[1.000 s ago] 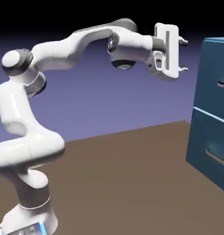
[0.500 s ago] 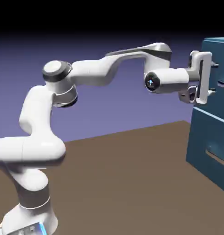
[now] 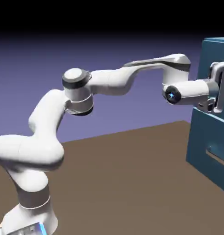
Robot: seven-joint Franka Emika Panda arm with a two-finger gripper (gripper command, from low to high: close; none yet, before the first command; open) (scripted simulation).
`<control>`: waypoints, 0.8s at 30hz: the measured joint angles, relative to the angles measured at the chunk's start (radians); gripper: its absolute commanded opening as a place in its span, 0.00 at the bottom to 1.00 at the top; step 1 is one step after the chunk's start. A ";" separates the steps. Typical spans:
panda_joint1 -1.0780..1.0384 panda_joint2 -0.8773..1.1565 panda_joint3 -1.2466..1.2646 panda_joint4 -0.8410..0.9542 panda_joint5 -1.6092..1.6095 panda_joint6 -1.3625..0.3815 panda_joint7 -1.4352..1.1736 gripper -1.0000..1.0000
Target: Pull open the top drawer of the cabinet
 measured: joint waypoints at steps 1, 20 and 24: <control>0.025 0.006 -0.012 -0.036 -0.001 -0.012 -0.009 0.00; 0.563 -0.006 -0.371 -0.725 -0.100 -0.225 -0.086 0.00; 0.683 -0.057 -0.473 -0.870 -0.153 -0.260 -0.074 0.00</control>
